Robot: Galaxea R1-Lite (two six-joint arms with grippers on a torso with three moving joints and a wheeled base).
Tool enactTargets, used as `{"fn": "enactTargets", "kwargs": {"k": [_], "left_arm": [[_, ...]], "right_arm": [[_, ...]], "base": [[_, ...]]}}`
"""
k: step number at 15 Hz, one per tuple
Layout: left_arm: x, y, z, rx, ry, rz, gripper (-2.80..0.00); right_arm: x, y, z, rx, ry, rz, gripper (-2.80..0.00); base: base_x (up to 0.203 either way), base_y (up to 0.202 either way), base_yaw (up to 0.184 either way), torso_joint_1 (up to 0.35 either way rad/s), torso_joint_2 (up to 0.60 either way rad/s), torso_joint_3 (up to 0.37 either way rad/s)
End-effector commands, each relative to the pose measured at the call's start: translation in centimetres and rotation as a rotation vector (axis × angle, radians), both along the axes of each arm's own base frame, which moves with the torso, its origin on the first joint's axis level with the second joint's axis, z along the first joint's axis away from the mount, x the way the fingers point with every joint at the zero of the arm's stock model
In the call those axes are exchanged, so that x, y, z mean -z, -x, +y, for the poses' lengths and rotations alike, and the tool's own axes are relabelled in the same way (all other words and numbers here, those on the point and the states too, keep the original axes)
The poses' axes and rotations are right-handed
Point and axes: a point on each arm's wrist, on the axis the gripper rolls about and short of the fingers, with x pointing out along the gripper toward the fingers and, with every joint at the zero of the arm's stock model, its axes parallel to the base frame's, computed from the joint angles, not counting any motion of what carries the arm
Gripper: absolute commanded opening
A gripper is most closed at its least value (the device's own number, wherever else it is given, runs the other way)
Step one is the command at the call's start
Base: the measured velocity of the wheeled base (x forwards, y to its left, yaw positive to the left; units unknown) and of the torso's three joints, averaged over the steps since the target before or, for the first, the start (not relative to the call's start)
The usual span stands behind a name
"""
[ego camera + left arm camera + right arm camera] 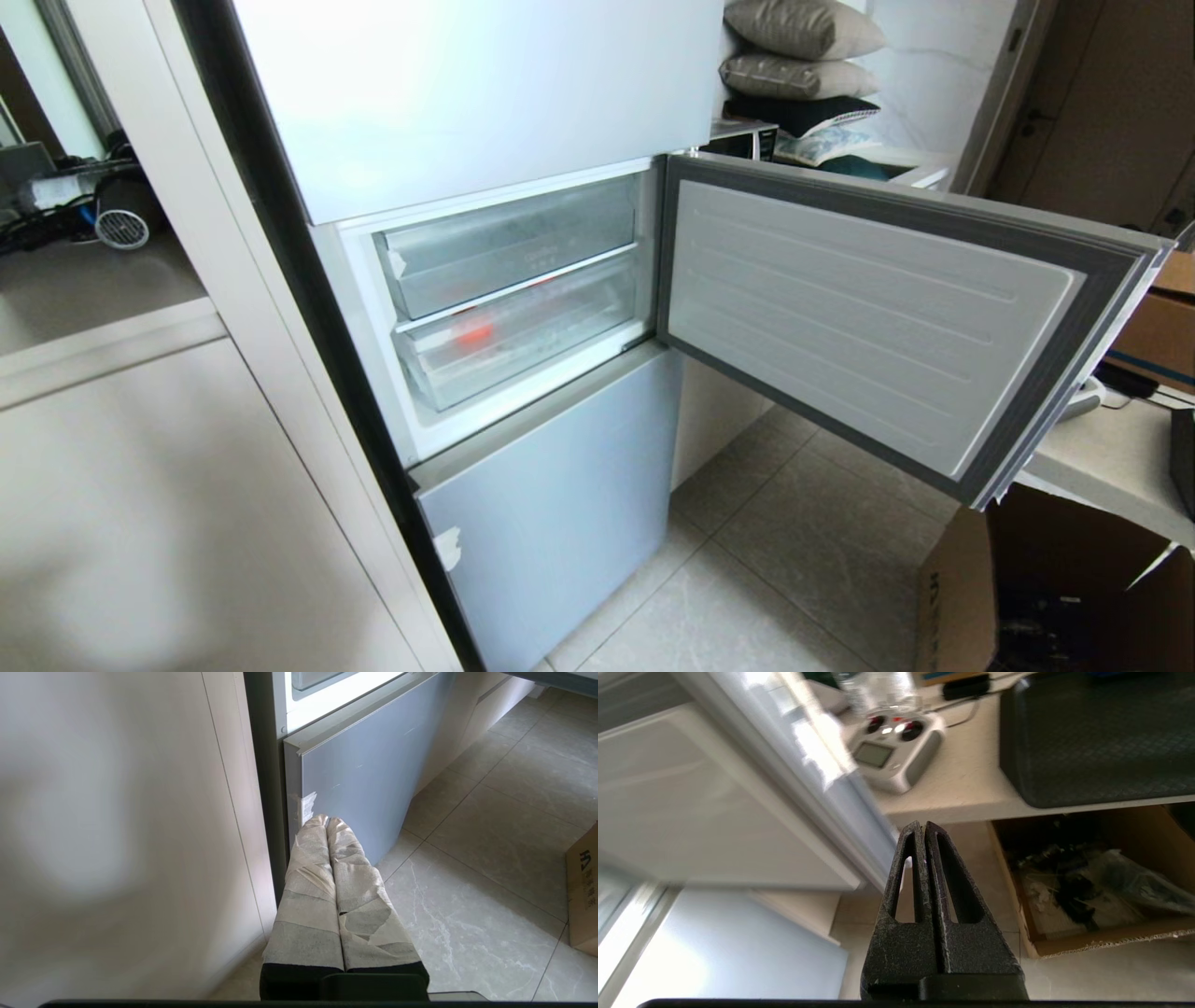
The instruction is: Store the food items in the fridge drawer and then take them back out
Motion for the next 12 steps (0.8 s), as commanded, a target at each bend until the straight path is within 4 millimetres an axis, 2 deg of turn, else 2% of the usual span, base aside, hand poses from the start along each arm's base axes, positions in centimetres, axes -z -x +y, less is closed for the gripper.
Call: {"fn": "enactTargets", "kwargs": {"k": [1, 3, 6, 9, 12], "left_arm": [[0.0, 0.0, 0.0, -0.001, 0.0, 0.001, -2.8], [0.0, 0.0, 0.0, -0.001, 0.0, 0.001, -2.8], [0.0, 0.0, 0.0, -0.001, -0.001, 0.001, -2.8], [0.0, 0.0, 0.0, -0.001, -0.001, 0.001, -2.8], [0.0, 0.0, 0.0, -0.001, -0.001, 0.001, -2.8]], "right_arm": [[2.6, -4.8, -3.6, 0.049, -0.084, 0.132, -2.8], [2.5, -7.7, -6.1, 0.066, -0.09, 0.104, -2.8], [0.6, -11.1, -9.2, 0.058, -0.049, 0.016, -2.8], [-0.7, -13.7, -10.8, -0.045, -0.027, -0.031, -2.8], [-0.8, -15.7, -11.9, -0.153, -0.027, -0.049, -2.8]], "base": [[0.0, 0.0, 0.0, 0.0, 0.0, 0.0], [0.0, 0.0, 0.0, 0.0, 0.0, 0.0], [0.0, 0.0, 0.0, 0.0, 0.0, 0.0], [0.0, 0.0, 0.0, 0.0, 0.0, 0.0], [0.0, 0.0, 0.0, 0.0, 0.0, 0.0]]}}
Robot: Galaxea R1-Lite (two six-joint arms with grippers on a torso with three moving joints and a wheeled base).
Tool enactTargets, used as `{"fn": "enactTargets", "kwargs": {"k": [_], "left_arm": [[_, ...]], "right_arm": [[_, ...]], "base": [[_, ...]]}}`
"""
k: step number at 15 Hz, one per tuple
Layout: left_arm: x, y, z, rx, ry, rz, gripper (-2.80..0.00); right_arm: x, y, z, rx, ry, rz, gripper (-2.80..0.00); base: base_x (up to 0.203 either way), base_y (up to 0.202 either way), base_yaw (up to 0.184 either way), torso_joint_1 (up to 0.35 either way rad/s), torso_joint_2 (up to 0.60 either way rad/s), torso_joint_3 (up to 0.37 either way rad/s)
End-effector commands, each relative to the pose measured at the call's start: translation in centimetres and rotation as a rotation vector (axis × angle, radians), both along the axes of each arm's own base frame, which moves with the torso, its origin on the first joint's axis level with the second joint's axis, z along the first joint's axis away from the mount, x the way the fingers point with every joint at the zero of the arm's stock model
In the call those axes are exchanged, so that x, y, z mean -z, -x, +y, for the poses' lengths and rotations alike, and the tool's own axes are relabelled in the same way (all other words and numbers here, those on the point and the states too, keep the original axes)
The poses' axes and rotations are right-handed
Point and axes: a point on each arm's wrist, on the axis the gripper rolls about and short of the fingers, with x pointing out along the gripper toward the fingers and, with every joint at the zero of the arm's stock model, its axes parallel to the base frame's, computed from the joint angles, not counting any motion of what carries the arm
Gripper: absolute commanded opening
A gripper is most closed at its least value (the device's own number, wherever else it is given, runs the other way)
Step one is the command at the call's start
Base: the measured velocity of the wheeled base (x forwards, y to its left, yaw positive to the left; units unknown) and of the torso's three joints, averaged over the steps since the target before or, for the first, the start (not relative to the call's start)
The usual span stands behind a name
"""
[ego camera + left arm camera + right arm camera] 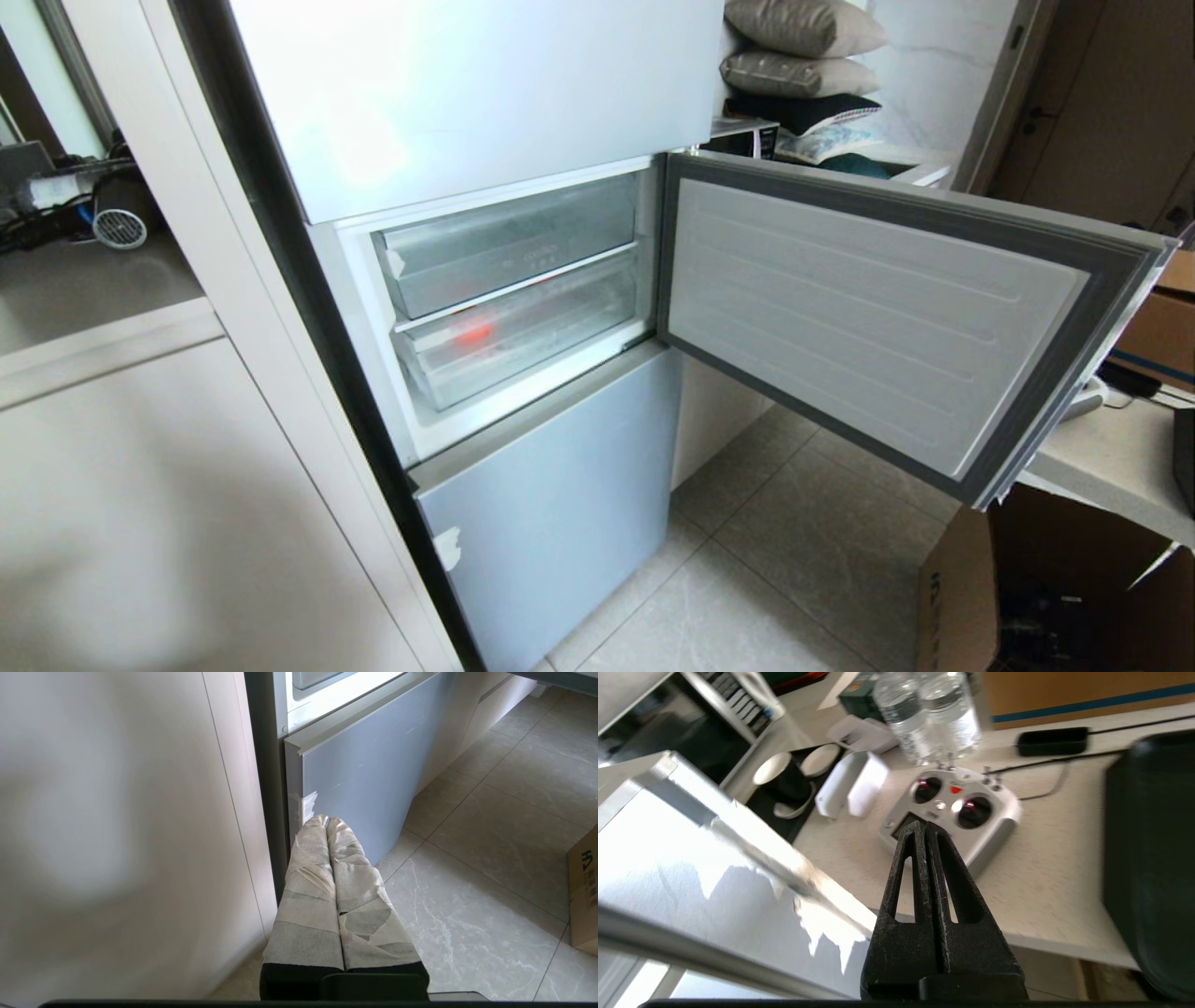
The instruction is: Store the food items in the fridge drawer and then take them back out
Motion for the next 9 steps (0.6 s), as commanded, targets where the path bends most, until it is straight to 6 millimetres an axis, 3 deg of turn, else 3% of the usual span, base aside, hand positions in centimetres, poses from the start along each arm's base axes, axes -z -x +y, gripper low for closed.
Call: {"fn": "enactTargets", "kwargs": {"k": [1, 4, 9], "left_arm": [[0.0, 0.0, 0.0, 0.0, 0.0, 0.001, -2.8], [0.0, 0.0, 0.0, 0.0, 0.0, 0.001, -2.8], [0.0, 0.0, 0.0, 0.0, 0.0, 0.001, -2.8]], "right_arm": [[0.9, -1.5, -0.9, -0.036, -0.014, 0.011, -2.8], [0.9, -3.4, -2.0, -0.124, -0.019, -0.009, -2.8], [1.2, -3.9, -1.9, -0.302, -0.036, -0.012, -2.8]], "base": [[0.0, 0.0, 0.0, 0.0, 0.0, 0.0], [0.0, 0.0, 0.0, 0.0, 0.0, 0.0], [0.0, 0.0, 0.0, 0.0, 0.0, 0.0]]}}
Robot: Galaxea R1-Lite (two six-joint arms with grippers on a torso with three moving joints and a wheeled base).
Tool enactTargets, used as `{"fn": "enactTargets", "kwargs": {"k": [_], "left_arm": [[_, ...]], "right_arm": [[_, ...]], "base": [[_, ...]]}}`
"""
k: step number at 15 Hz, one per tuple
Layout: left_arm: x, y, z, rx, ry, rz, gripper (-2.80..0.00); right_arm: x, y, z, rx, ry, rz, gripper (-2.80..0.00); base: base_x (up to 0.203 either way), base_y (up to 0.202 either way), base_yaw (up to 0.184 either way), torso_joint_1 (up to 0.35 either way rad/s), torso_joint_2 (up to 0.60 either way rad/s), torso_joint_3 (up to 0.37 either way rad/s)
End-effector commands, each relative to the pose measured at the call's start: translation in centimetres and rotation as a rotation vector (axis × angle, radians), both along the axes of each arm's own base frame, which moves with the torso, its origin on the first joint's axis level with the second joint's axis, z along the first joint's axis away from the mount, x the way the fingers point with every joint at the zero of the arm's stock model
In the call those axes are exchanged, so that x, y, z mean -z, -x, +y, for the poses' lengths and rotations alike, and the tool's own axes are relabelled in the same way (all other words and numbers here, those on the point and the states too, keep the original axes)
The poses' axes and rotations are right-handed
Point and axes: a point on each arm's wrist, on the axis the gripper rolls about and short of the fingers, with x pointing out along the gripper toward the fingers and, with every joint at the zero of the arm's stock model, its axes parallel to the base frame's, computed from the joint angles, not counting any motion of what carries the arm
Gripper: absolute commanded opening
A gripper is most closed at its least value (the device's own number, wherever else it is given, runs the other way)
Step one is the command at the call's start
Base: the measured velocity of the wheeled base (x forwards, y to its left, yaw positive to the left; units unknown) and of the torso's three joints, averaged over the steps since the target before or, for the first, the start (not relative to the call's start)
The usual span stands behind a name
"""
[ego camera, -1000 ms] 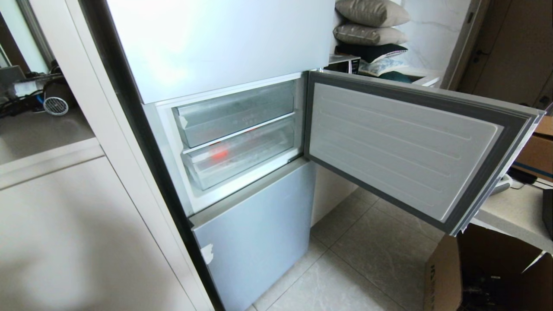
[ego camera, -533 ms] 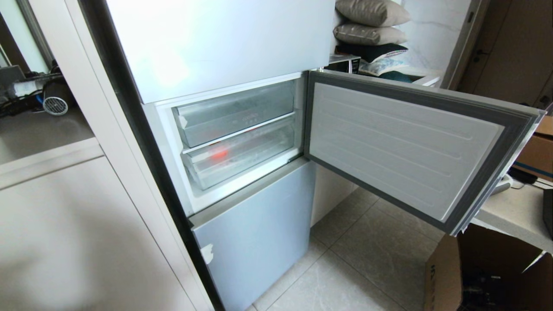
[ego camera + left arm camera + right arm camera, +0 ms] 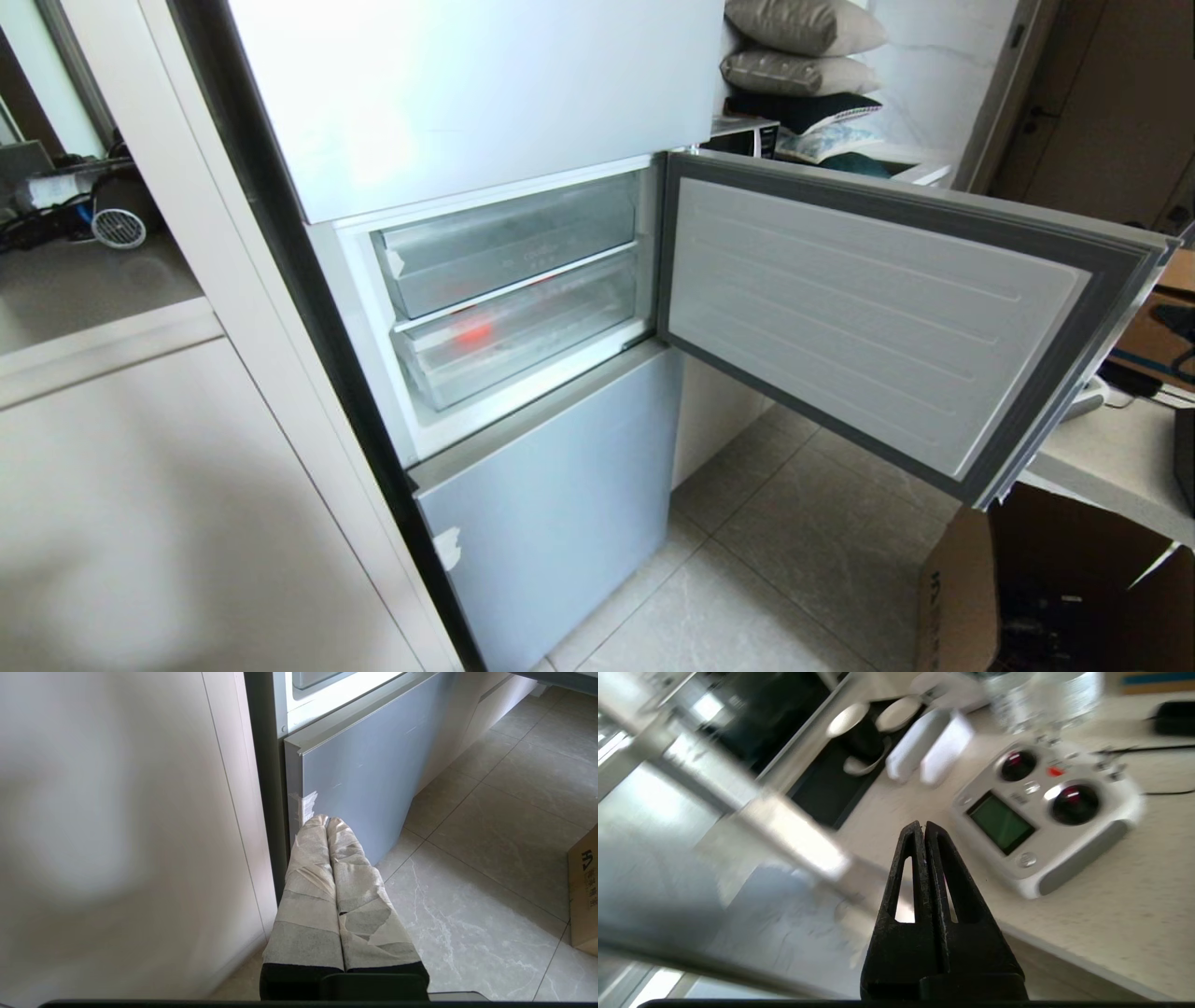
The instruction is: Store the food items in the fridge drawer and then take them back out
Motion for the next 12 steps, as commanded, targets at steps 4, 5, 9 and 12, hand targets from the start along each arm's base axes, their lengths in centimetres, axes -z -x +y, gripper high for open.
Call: {"fn": "enactTargets", "kwargs": {"k": [4, 5, 9, 12], "left_arm": [[0.0, 0.0, 0.0, 0.0, 0.001, 0.001, -2.8], [0.0, 0.0, 0.0, 0.0, -0.001, 0.001, -2.8], [0.0, 0.0, 0.0, 0.0, 0.0, 0.001, -2.8], [0.0, 0.0, 0.0, 0.0, -0.001, 0.001, -2.8]], "right_arm": [[-0.3, 0.3, 0.5, -0.101, -0.012, -0.009, -2.8], [-0.6, 0.6, 0.7, -0.126, -0.014, -0.014, -2.8], [-1.0, 2.1, 1.9, -0.199, -0.105, -0.02, -2.8], [-1.1, 4.2, 3.5, -0.277, -0.124, -0.012, -2.8]], "base": [[0.0, 0.0, 0.0, 0.0, 0.0, 0.0], [0.0, 0.0, 0.0, 0.0, 0.0, 0.0], [0.0, 0.0, 0.0, 0.0, 0.0, 0.0], [0.0, 0.0, 0.0, 0.0, 0.0, 0.0]]}}
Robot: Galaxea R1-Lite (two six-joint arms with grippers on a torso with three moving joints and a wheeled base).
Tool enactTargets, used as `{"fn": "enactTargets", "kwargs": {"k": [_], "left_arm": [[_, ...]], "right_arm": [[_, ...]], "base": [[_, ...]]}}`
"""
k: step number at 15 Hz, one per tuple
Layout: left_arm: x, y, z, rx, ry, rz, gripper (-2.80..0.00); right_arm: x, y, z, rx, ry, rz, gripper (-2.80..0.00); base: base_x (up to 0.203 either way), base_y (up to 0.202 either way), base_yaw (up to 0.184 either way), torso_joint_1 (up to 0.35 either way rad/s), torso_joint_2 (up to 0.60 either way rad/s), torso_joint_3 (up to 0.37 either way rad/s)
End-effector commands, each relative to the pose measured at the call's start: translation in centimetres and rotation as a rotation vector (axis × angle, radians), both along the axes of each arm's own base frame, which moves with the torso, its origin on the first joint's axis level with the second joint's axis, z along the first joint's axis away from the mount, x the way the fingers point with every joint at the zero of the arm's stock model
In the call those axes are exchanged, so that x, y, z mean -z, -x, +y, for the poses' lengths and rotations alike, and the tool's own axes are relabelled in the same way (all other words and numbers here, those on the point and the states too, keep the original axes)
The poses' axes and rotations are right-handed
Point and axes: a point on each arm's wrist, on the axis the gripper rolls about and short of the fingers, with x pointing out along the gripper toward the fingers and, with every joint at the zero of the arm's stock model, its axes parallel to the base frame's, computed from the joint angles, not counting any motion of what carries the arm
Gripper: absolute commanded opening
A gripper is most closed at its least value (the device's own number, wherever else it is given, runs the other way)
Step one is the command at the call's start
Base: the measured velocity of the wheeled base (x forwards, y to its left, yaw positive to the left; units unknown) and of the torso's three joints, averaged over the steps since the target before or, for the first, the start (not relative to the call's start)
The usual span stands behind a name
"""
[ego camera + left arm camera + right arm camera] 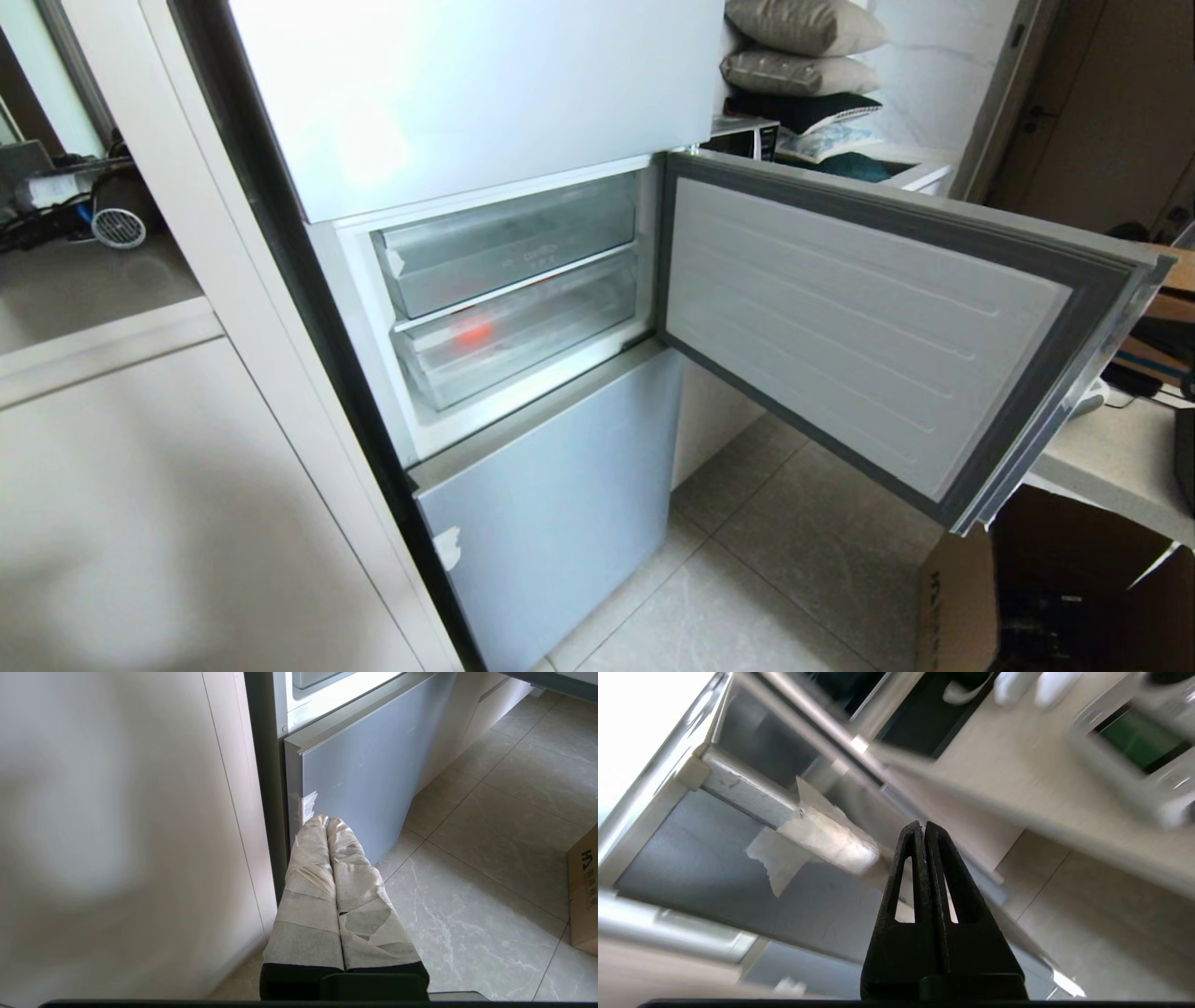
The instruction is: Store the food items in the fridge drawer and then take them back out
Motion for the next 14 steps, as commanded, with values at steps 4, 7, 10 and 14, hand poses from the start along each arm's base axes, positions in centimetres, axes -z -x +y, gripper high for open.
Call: {"fn": "enactTargets", "kwargs": {"k": [4, 7, 10, 14], "left_arm": [[0.0, 0.0, 0.0, -0.001, 0.0, 0.001, -2.8], [0.0, 0.0, 0.0, -0.001, -0.001, 0.001, -2.8], [0.0, 0.0, 0.0, -0.001, -0.001, 0.001, -2.8], [0.0, 0.0, 0.0, -0.001, -0.001, 0.001, -2.8]], "right_arm": [[-0.1, 4.7, 4.2, -0.196, -0.024, -0.006, -2.8], [0.4, 6.2, 8.4, -0.357, -0.034, 0.001, -2.8], [0.3, 6.3, 12.9, -0.534, -0.023, -0.007, -2.8], [0.2, 5.9, 17.7, -0.584, 0.003, -0.006, -2.8]], "base": [[0.0, 0.0, 0.0, 0.0, 0.0, 0.0], [0.0, 0.0, 0.0, 0.0, 0.0, 0.0], [0.0, 0.0, 0.0, 0.0, 0.0, 0.0], [0.0, 0.0, 0.0, 0.0, 0.0, 0.0]]}}
